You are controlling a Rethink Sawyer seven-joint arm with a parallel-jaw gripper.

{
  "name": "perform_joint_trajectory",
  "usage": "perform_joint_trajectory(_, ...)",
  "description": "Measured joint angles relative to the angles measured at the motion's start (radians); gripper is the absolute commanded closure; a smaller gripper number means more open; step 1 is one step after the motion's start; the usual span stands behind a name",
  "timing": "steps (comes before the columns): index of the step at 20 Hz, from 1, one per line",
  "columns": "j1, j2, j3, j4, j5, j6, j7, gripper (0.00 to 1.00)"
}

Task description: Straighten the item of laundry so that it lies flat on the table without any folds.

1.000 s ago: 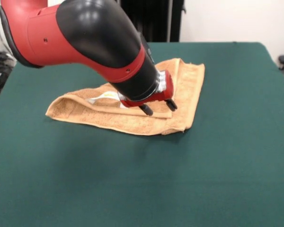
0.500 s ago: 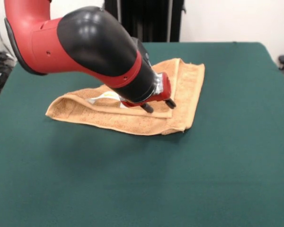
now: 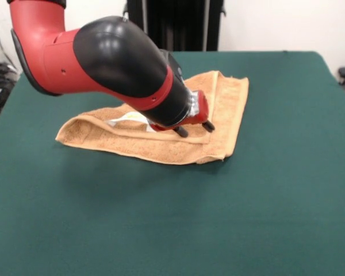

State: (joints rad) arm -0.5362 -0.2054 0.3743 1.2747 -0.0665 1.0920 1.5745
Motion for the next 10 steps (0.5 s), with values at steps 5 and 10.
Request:
perform_joint_trajectory(5, 0.0, 0.0, 0.0, 0.0, -0.001, -0.002, 0.0, 0.0)
perform_joint_trajectory(10, 0.002, -0.002, -0.002, 0.001, -0.003, -0.013, 0.0, 0.0)
